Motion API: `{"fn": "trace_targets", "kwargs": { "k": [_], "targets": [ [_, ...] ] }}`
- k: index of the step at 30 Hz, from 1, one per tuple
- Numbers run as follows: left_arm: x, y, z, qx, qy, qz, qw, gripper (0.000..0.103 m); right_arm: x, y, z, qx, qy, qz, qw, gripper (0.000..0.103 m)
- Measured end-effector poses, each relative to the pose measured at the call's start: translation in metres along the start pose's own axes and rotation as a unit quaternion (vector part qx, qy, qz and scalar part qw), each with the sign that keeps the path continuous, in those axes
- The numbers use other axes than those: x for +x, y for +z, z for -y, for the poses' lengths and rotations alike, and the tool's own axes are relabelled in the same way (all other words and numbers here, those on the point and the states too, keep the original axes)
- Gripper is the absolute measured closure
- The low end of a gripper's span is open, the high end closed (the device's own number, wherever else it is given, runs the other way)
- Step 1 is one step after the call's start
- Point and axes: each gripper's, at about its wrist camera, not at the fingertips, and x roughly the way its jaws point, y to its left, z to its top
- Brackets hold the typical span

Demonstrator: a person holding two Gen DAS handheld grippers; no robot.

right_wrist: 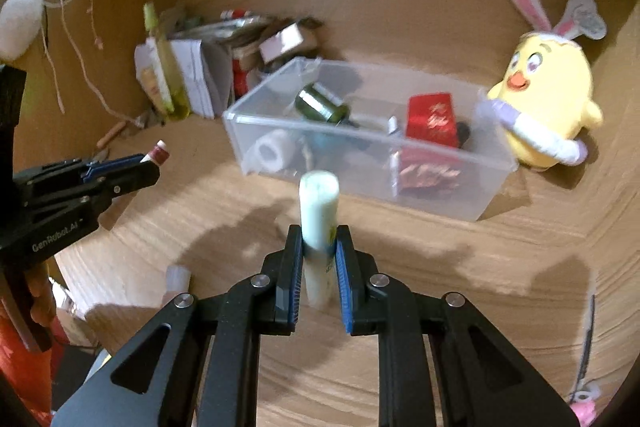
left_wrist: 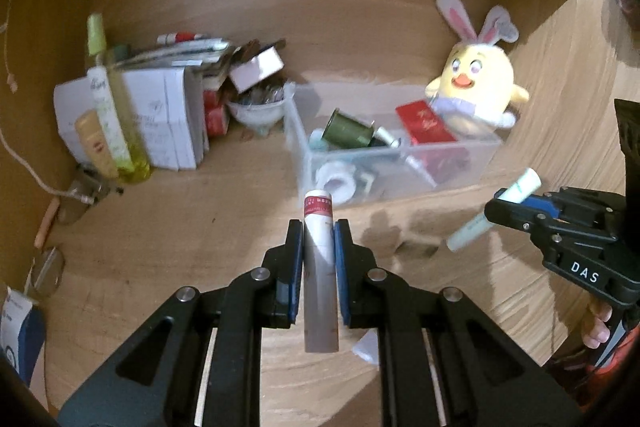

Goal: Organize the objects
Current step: 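Carry the pink lipstick tube and mint-green tube into the clear box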

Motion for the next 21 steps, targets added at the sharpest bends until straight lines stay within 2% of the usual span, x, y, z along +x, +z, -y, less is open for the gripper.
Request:
{"fn": "trace_targets", "kwargs": {
  "k": [8, 21],
  "targets": [
    [-0.004, 0.026, 0.009, 0.000, -0.017, 0.030, 0.9994, 0.088, -0.021, 0.020, 0.020, 0.005, -0.025, 0.043, 0.999, 0.089],
    [0.007, 0.066, 0.009, -0.015, -0.026, 0.050, 0.9983, 0.088, -0.032, 0.050, 0.053, 0.023, -0.045, 0.088, 0.995, 0.089]
  ]
}}
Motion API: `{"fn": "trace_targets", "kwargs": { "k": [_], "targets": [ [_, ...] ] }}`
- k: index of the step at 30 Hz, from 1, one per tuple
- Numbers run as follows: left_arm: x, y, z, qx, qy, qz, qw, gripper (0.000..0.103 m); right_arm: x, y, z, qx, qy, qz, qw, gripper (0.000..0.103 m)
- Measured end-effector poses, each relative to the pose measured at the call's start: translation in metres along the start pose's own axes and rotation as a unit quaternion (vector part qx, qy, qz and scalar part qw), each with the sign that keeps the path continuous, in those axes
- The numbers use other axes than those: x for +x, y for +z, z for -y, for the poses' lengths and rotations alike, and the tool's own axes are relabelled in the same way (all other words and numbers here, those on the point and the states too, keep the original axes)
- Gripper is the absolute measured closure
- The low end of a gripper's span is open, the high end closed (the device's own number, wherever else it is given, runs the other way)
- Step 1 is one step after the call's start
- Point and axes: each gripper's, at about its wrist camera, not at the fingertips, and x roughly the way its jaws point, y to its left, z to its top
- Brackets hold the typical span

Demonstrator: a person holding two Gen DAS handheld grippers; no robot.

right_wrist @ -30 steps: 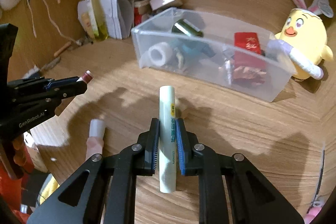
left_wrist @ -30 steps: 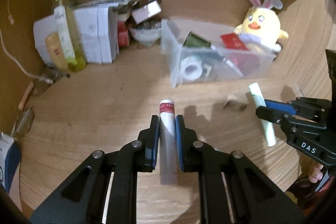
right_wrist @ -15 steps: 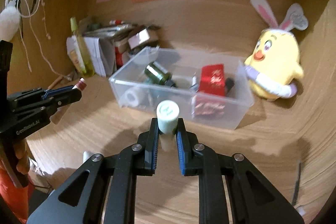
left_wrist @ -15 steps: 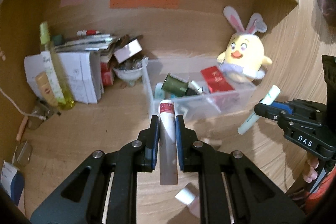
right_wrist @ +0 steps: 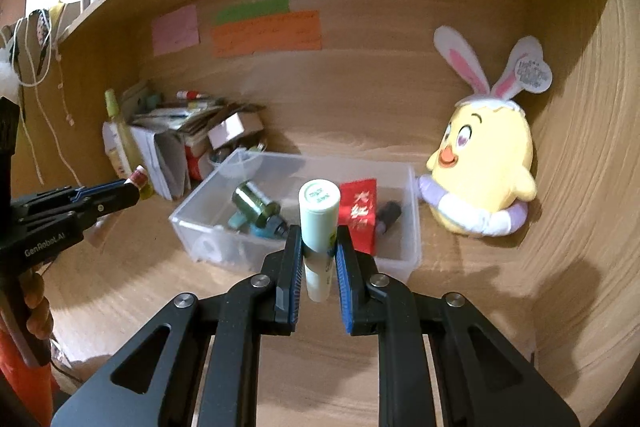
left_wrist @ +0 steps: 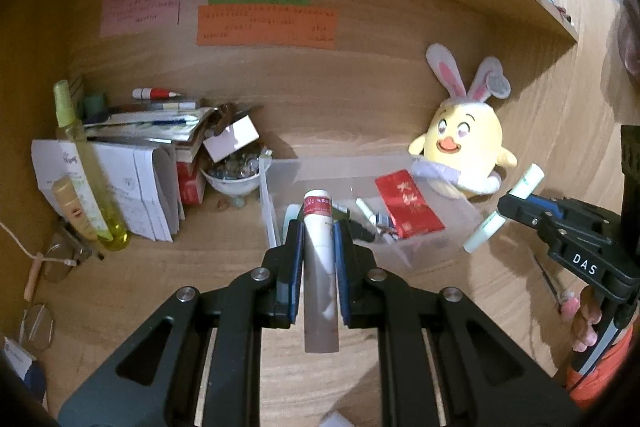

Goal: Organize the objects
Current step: 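Carry the pink lipstick tube and mint-green tube into the clear box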

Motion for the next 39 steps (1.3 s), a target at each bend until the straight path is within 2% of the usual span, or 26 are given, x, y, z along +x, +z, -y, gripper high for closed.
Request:
{"fn": "trace_targets", "kwargs": {
  "k": [8, 15, 29, 39],
  "targets": [
    [0.020, 0.021, -0.004, -0.007, 0.010, 0.002, 0.9999, 0.088, 0.010, 0.016, 0.015, 0.004, -0.019, 0.013, 1.000, 0.089],
    [0.045, 0.029, -0.005, -0.018, -0.005, -0.010, 0.9998, 0.088, 0.025, 0.020, 0.027, 0.006, -0.053, 0.008, 0.999, 0.089],
    [0.098, 0.023, -0.014, -0.029, -0.002, -0.062, 0.9977, 0.088, 0.073, 0.011, 0.023, -0.051, -0.099, -0.056, 0.992, 0.089],
    [0.116, 0.016, -0.014, -0.023, 0.006, -0.080, 0.9965, 0.088, 0.102, 0.007, 0.001, -0.094, -0.104, -0.083, 0.987, 0.088]
  ]
}}
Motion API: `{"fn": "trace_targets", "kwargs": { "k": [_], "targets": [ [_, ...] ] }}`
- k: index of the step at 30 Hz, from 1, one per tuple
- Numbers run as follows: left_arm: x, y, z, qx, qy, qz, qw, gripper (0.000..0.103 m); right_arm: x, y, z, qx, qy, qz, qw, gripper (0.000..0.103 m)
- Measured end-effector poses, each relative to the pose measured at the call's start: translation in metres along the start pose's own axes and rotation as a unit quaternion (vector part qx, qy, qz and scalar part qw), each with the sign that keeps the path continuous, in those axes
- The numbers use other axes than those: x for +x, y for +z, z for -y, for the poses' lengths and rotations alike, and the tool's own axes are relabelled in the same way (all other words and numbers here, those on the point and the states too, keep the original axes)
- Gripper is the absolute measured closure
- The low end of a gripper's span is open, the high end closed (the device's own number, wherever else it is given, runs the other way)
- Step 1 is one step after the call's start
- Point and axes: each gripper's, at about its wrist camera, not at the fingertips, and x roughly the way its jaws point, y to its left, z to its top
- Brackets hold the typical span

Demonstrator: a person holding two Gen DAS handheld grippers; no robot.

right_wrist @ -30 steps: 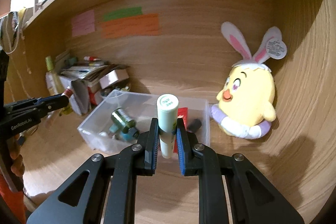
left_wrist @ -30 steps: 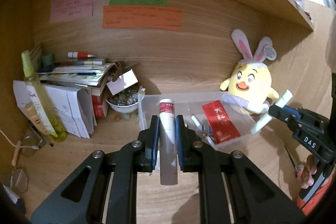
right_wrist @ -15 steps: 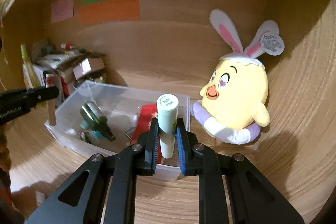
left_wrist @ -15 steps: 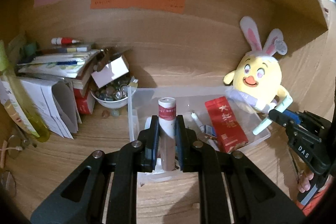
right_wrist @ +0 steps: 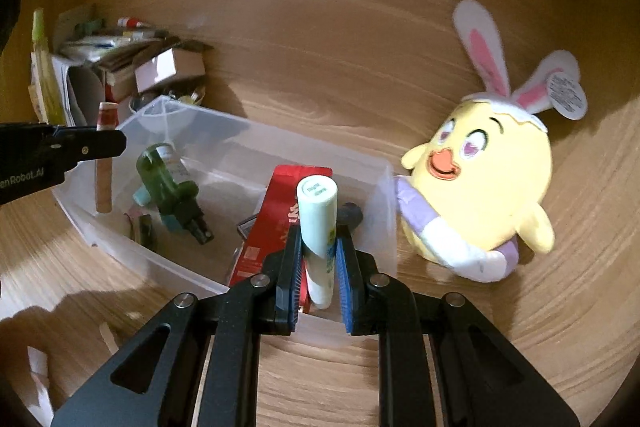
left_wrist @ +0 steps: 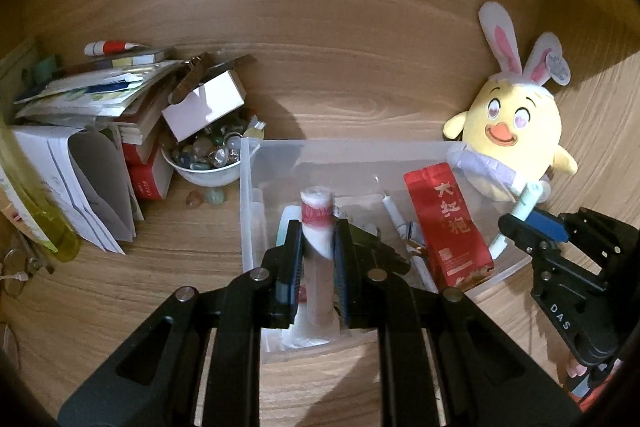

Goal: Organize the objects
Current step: 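Carry the pink lipstick tube and mint-green tube into the clear box, then open both tools to release the two tubes inside the box, then withdraw both tools from the box toward the remaining items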

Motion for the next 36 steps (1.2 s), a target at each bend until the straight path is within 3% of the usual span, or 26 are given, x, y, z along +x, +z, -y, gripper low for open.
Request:
{"fn": "trace_targets", "kwargs": {
  "k": [7, 9, 11, 13, 18, 22, 25, 32, 36],
  "targets": [
    [0.005, -0.002, 0.002, 0.007, 0.003, -0.006, 1.0000, 0.088, 0.012, 0.003, -0.007, 0.006, 0.024, -0.012, 1.000, 0.088],
    [0.004, -0.002, 0.003, 0.009, 0.004, -0.006, 0.9999, 0.081, 0.013, 0.003, -0.008, 0.007, 0.028, -0.012, 1.000, 0.088],
    [-0.001, -0.003, 0.004, 0.011, 0.007, 0.003, 0.9999, 0.063, 0.015, 0.004, -0.010, 0.008, 0.037, -0.014, 0.999, 0.088],
    [-0.007, -0.003, 0.007, 0.015, 0.010, 0.013, 0.9998, 0.053, 0.018, 0.004, -0.013, 0.009, 0.046, -0.018, 0.999, 0.088],
    [-0.028, -0.005, 0.016, 0.035, 0.015, 0.040, 0.9984, 0.034, 0.025, 0.003, -0.016, 0.010, 0.060, -0.031, 0.998, 0.087],
    [-0.040, -0.011, 0.023, 0.051, 0.019, 0.049, 0.9973, 0.022, 0.020, 0.002, -0.016, 0.013, 0.052, -0.021, 0.998, 0.065],
    [-0.047, -0.015, 0.026, 0.057, 0.025, 0.049, 0.9969, 0.009, 0.015, 0.002, -0.014, 0.015, 0.049, -0.013, 0.999, 0.058],
    [-0.064, -0.026, 0.023, 0.048, 0.028, 0.048, 0.9973, 0.003, -0.003, 0.000, -0.012, 0.021, 0.045, 0.006, 0.999, 0.037],
    [-0.069, -0.033, 0.017, 0.037, 0.031, 0.039, 0.9981, 0.003, -0.018, -0.003, -0.013, 0.015, 0.042, 0.022, 0.999, 0.031]
  ]
}}
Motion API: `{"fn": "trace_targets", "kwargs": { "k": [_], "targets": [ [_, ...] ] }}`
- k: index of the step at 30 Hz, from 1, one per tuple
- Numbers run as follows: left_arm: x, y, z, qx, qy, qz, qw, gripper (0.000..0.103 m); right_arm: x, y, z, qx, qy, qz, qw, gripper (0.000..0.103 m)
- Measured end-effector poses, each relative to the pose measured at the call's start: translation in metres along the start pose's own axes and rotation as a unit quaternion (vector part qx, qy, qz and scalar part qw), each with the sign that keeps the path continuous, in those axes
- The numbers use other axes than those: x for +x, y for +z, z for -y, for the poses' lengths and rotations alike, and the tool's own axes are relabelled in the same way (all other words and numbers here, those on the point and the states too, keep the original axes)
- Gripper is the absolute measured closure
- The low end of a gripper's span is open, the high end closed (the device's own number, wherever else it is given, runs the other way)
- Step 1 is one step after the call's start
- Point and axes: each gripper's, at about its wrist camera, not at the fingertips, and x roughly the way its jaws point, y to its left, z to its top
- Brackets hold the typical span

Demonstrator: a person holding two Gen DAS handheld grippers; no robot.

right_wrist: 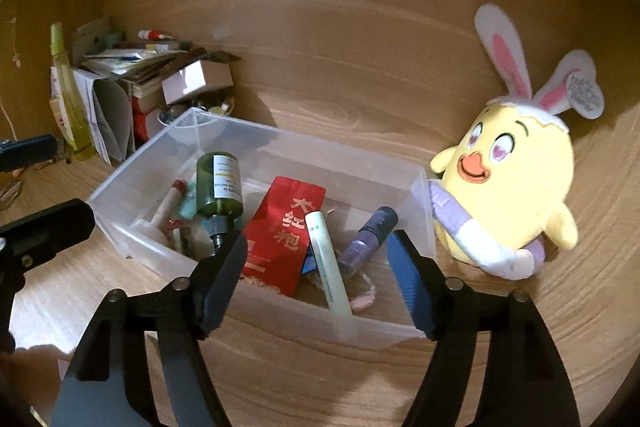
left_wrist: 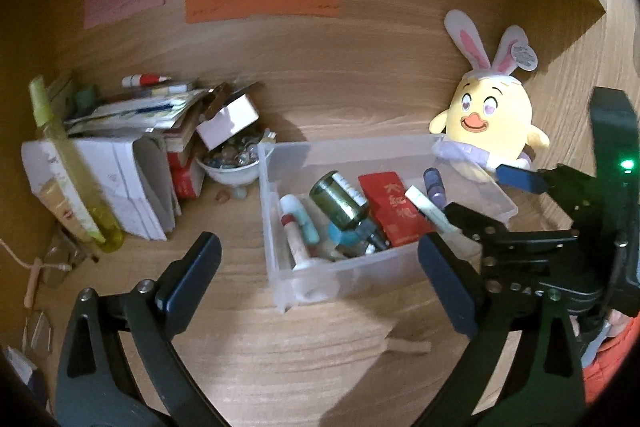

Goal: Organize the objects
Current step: 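Withdraw both tools from the box toward the remaining items, then grasp the white-capped pink bottle with the left tool while the right tool grasps the tan wooden block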

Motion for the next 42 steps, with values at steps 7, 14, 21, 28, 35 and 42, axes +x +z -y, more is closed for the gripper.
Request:
{"fn": "trace_targets", "kwargs": {
  "k": [7, 14, 21, 28, 35, 42],
  "targets": [
    [-0.005, -0.022, -0.003, -0.006, -0.009, -0.032, 0.9994, 0.003, -0.022, -0.014, -0.006, 0.001, 0.023, 0.009, 1.000, 0.028],
    [-0.005, -0.052, -0.006, -0.014, -0.005, -0.068, 0.9976, 0.003, -0.023, -0.038, -0.020, 0.001, 0.050, -0.008, 0.999, 0.028],
    [-0.005, -0.087, -0.009, -0.020, 0.001, -0.111, 0.9936, 0.003, -0.012, -0.057, -0.041, -0.012, 0.085, -0.035, 0.996, 0.028],
    [-0.011, -0.117, -0.006, -0.020, 0.003, -0.148, 0.9888, 0.003, -0.006, -0.068, -0.057, -0.023, 0.101, -0.045, 0.994, 0.029],
    [-0.013, -0.131, 0.002, -0.024, -0.005, -0.168, 0.9855, 0.003, 0.011, -0.072, -0.071, -0.041, 0.120, -0.073, 0.989, 0.053],
    [-0.018, -0.139, 0.013, -0.013, 0.001, -0.156, 0.9877, 0.005, 0.010, -0.075, -0.078, -0.055, 0.124, -0.077, 0.988, 0.081]
  ]
}}
